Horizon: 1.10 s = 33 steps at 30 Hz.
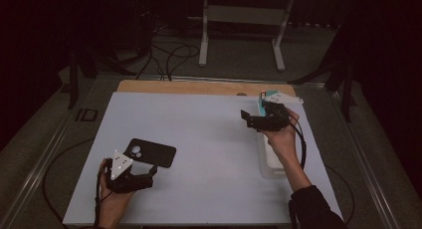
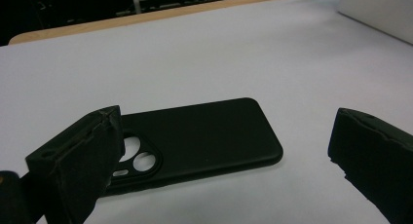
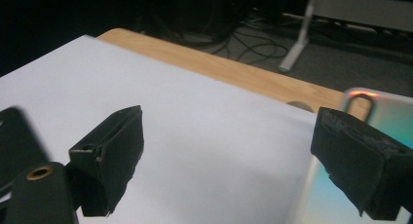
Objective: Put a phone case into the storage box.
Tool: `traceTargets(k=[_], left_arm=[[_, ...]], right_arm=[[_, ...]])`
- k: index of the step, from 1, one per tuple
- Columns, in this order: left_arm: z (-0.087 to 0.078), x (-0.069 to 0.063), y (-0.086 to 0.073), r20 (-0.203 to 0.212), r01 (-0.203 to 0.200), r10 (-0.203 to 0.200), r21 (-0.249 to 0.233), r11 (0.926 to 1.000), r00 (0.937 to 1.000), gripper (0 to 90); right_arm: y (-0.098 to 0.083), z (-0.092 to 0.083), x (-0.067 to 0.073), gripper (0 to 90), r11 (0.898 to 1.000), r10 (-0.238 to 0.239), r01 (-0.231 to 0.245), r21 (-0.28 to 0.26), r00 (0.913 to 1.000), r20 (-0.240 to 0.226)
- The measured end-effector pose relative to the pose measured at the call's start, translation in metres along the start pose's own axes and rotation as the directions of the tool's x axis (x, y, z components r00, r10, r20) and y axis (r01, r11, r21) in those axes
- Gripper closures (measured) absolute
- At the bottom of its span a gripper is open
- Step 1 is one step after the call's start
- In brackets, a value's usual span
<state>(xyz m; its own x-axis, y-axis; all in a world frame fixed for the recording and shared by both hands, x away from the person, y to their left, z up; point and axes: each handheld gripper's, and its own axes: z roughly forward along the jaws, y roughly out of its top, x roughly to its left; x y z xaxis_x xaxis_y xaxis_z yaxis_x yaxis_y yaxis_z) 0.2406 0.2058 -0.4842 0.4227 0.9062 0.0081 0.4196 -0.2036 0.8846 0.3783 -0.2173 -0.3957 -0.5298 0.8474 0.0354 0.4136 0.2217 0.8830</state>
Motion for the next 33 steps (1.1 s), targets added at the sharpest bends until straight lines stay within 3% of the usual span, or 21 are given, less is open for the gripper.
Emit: traceTargets(k=[6, 7, 14, 22, 33], left_arm=[[0.0, 0.0, 0.0, -0.001, 0.003, -0.003, -0.001, 1.0, 1.0, 0.4], [0.0, 0.001, 0.0, -0.002, 0.003, -0.003, -0.002, 1.0, 1.0, 0.4], [-0.001, 0.001, 0.002, -0.004, 0.002, -0.002, -0.006, 1.0, 1.0, 0.4], [-0.004, 0.003, 0.004, -0.007, 0.006, -0.006, -0.017, 0.9998, 1.0, 0.5], [-0.008, 0.004, 0.009, -0.003, 0.006, -0.006, -0.027, 0.9996, 1.0, 0.5]], right_arm=[[-0.009, -0.012, 0.016, 12.2, 1.0, -0.019, 0.019, -0.015, 0.9985, -0.05], [-0.016, -0.02, 0.021, 11.9, 0.999, -0.027, 0.025, -0.026, 0.9978, -0.061], [-0.047, -0.044, 0.032, 11.1, 0.998, -0.032, 0.029, -0.05, 0.9977, -0.059], [-0.083, -0.067, 0.034, 11.2, 0.994, 0.005, -0.011, -0.106, 0.9983, -0.057], [-0.114, -0.087, 0.039, 11.1, 0.986, -0.004, -0.005, -0.165, 0.9986, -0.053]])
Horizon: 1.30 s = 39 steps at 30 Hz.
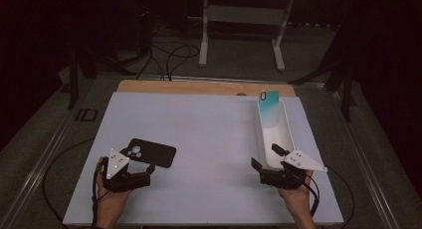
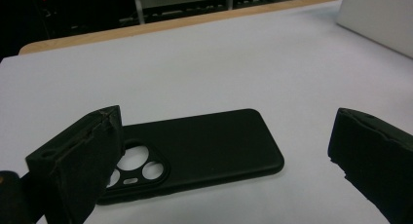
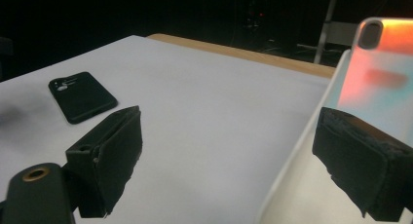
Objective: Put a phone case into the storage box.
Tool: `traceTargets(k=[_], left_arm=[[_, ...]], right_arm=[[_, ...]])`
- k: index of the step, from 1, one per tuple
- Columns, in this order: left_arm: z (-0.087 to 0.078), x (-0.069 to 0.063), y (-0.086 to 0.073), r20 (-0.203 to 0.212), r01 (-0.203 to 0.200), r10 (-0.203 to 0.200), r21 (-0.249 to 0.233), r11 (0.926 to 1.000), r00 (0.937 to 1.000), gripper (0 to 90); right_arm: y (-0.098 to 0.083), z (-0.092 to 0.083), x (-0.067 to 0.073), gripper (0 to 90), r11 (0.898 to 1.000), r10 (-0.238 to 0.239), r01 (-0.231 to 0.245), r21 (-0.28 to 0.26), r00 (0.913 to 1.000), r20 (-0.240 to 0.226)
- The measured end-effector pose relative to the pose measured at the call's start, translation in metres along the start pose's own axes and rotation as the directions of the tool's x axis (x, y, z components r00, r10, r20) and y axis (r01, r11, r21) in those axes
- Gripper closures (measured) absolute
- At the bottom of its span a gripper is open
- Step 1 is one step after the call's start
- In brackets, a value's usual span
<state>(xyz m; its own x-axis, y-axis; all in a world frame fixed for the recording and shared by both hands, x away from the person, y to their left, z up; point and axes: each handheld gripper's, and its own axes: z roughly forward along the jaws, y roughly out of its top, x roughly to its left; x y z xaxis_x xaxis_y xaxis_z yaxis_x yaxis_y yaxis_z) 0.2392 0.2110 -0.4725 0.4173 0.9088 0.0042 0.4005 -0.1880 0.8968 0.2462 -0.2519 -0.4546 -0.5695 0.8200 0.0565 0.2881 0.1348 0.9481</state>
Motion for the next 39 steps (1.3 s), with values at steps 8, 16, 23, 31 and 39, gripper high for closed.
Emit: traceTargets(k=[8, 16, 23, 31, 39], left_arm=[[-0.002, -0.001, 0.009, 0.024, -0.008, 0.008, 0.002, 1.0, 0.9997, 0.5], [0.0, -0.002, 0.02, 0.032, -0.044, 0.043, 0.026, 0.9987, 0.9986, 0.5], [0.005, -0.004, 0.034, 0.045, -0.064, 0.063, 0.022, 0.9977, 0.997, 0.6], [0.026, -0.005, 0.051, 0.077, -0.072, 0.067, 0.059, 0.9957, 0.9948, 3.1], [0.051, -0.005, 0.062, 0.087, -0.051, 0.042, 0.107, 0.993, 0.9954, 8.8]], right_arm=[[-0.01, -0.004, 0.0, 11.1, 1.0, 0.018, -0.018, -0.006, 0.9998, 0.005], [-0.01, -0.004, -0.001, 11.1, 1.0, 0.023, -0.023, -0.015, 0.9997, 0.008], [-0.01, -0.006, -0.003, 11.1, 0.999, 0.033, -0.033, -0.023, 0.9993, 0.014], [-0.01, -0.007, -0.006, 11.2, 0.998, 0.048, -0.048, -0.03, 0.9986, 0.022], [-0.01, -0.008, -0.006, 11.2, 0.999, 0.045, -0.044, -0.032, 0.9986, 0.027]])
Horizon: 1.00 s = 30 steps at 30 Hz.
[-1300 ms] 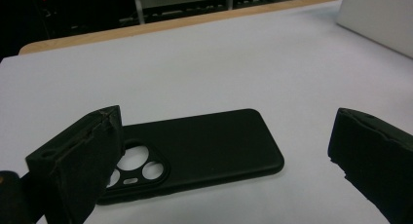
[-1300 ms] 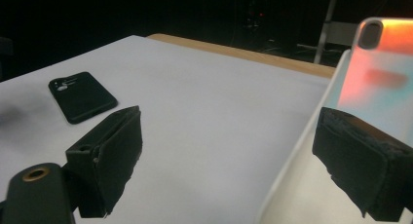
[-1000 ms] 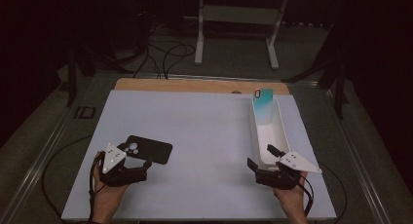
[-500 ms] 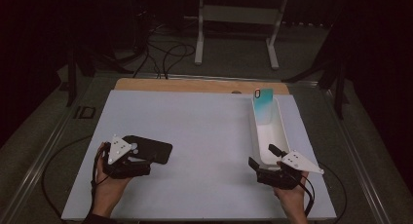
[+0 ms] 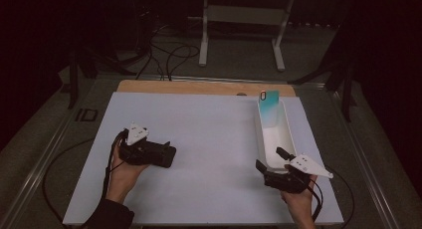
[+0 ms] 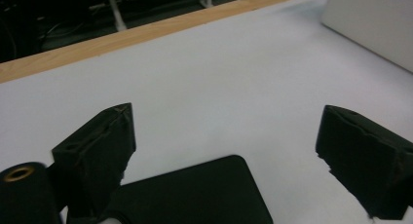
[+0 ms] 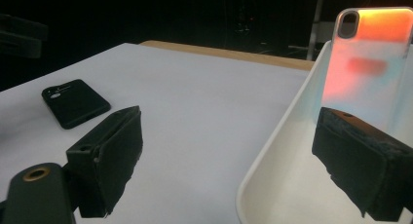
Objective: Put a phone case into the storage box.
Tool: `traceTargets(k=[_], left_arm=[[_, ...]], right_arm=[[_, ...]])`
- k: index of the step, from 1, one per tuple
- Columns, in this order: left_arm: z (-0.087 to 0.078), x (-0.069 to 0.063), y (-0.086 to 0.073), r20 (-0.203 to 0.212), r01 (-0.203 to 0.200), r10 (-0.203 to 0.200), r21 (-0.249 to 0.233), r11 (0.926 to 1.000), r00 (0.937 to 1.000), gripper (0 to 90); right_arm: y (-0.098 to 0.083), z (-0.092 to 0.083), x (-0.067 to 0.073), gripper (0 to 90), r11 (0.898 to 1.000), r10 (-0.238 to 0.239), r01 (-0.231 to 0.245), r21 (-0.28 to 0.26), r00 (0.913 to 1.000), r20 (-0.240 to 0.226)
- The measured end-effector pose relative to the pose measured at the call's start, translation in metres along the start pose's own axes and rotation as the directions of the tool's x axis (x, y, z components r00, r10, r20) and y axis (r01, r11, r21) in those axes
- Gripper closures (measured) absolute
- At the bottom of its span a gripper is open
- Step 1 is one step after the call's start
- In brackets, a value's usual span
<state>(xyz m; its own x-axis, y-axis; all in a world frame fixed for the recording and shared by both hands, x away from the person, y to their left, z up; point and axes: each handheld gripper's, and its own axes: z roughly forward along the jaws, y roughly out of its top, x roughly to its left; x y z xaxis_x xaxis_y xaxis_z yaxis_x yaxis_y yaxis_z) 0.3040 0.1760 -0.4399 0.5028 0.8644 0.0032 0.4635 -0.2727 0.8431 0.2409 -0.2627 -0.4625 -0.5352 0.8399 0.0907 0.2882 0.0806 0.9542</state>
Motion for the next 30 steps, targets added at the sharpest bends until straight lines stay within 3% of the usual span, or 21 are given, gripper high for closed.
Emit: traceTargets(k=[3, 5, 6, 9, 10, 12, 13, 14, 17, 18, 19, 22, 25, 30], left_arm=[[0.008, 0.002, 0.003, 0.004, 0.008, -0.009, 0.009, 0.9999, 1.0, 16.1], [0.013, 0.003, 0.004, 0.005, 0.013, -0.013, 0.019, 0.9997, 0.9999, 25.5], [0.016, 0.004, 0.005, 0.011, 0.018, -0.018, 0.023, 0.9996, 0.9998, 25.5], [0.025, 0.005, 0.005, 0.016, 0.026, -0.027, 0.049, 0.9985, 0.9995, 41.6], [0.029, 0.005, 0.005, 0.024, 0.026, -0.028, 0.062, 0.9978, 0.9993, 41.6], [0.037, 0.006, 0.003, 0.045, 0.031, -0.035, 0.087, 0.9957, 0.9984, 52.9], [0.041, 0.006, 0.002, 0.05, 0.032, -0.037, 0.098, 0.9947, 0.9981, 52.9], [0.048, 0.006, 0.001, 0.078, 0.035, -0.044, 0.117, 0.9925, 0.996, 62.4], [0.054, 0.006, -0.001, 0.078, 0.037, -0.047, 0.128, 0.9911, 0.9958, 70.0], [0.058, 0.006, -0.001, 0.074, 0.041, -0.051, 0.135, 0.9901, 0.9959, 76.5], [0.061, 0.007, -0.002, 0.069, 0.042, -0.052, 0.142, 0.989, 0.9962, 76.5], [0.069, 0.008, -0.004, 0.069, 0.055, -0.067, 0.163, 0.9851, 0.9954, 89.4], [0.081, 0.007, -0.009, 0.08, 0.048, -0.066, 0.206, 0.9774, 0.9947, 90.0], [0.091, 0.005, -0.013, 0.079, 0.05, -0.071, 0.239, 0.9698, 0.9943, 90.0]], right_arm=[[0.0, 0.0, 0.0, 11.3, 1.0, 0.003, -0.003, -0.002, 1.0, 0.001], [0.0, 0.0, -0.001, 11.3, 1.0, 0.004, -0.004, -0.002, 1.0, 0.004], [0.0, 0.0, -0.001, 11.3, 1.0, 0.004, -0.004, -0.002, 1.0, 0.004], [0.0, 0.0, -0.001, 11.3, 1.0, 0.004, -0.004, -0.003, 1.0, 0.003], [0.0, 0.0, -0.001, 11.3, 1.0, 0.004, -0.004, -0.003, 1.0, 0.003], [0.0, 0.0, -0.001, 11.3, 1.0, 0.003, -0.003, -0.004, 1.0, 0.005], [0.0, 0.0, -0.001, 11.3, 1.0, 0.003, -0.003, -0.004, 1.0, 0.005], [0.0, -0.001, -0.001, 11.3, 1.0, 0.0, 0.0, -0.003, 1.0, 0.005], [0.0, -0.001, -0.001, 11.3, 1.0, 0.001, -0.001, -0.006, 1.0, 0.006], [0.0, -0.002, -0.002, 11.3, 1.0, 0.005, -0.005, -0.005, 1.0, 0.006], [0.0, -0.002, -0.002, 11.3, 1.0, 0.005, -0.005, -0.005, 1.0, 0.006], [0.0, -0.002, -0.002, 11.4, 1.0, 0.005, -0.004, -0.007, 0.9999, 0.009], [0.0, -0.002, -0.002, 11.4, 1.0, 0.007, -0.007, -0.008, 0.9999, 0.009], [0.0, -0.002, -0.002, 11.4, 1.0, 0.005, -0.005, -0.008, 0.9999, 0.01]])
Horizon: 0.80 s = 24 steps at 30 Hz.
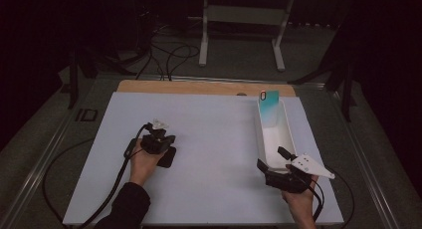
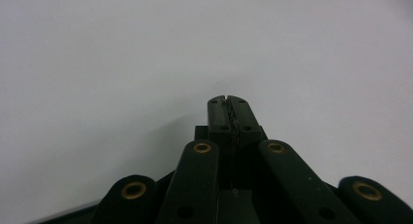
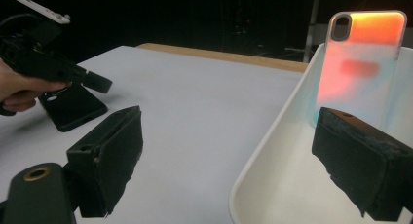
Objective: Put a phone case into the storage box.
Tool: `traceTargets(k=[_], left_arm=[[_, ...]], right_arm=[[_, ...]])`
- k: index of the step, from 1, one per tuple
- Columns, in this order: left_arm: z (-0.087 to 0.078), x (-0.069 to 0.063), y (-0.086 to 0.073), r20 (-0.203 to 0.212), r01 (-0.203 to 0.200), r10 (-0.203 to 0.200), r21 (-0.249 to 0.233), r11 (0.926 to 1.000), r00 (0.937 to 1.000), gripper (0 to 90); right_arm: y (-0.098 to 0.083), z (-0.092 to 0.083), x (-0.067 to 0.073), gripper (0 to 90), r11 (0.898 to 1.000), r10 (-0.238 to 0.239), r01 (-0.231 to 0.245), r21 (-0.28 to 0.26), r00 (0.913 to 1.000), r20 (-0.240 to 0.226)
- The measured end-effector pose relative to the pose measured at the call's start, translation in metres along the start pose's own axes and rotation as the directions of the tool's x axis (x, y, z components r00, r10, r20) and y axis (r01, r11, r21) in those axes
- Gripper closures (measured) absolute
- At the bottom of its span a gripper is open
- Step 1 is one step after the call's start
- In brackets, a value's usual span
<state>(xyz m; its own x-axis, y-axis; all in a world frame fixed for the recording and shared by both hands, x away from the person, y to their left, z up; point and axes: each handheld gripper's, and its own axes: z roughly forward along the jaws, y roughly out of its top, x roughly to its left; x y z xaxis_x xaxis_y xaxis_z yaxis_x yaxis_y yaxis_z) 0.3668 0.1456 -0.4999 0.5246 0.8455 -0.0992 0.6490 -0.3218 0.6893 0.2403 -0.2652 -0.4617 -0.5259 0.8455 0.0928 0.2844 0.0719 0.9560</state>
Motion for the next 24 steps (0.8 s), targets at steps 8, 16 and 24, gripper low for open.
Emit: traceTargets(k=[8, 16, 24], left_arm=[[0.014, -0.003, -0.001, 0.009, 0.0, 0.0, 0.066, 0.9978, 1.0, 90.0], [0.016, -0.007, -0.004, 0.013, 0.003, -0.005, 0.109, 0.9941, 0.9999, 90.0], [0.0, -0.015, -0.021, 0.018, 0.002, -0.004, 0.115, 0.9933, 0.9998, 89.9]], right_arm=[[0.0, 0.0, 0.0, 11.4, 1.0, 0.002, -0.002, -0.001, 1.0, -0.001], [0.001, 0.0, 0.001, 11.4, 1.0, -0.004, 0.004, -0.004, 1.0, 0.0], [0.001, -0.002, 0.0, 11.4, 1.0, 0.0, 0.0, -0.007, 1.0, 0.004]])
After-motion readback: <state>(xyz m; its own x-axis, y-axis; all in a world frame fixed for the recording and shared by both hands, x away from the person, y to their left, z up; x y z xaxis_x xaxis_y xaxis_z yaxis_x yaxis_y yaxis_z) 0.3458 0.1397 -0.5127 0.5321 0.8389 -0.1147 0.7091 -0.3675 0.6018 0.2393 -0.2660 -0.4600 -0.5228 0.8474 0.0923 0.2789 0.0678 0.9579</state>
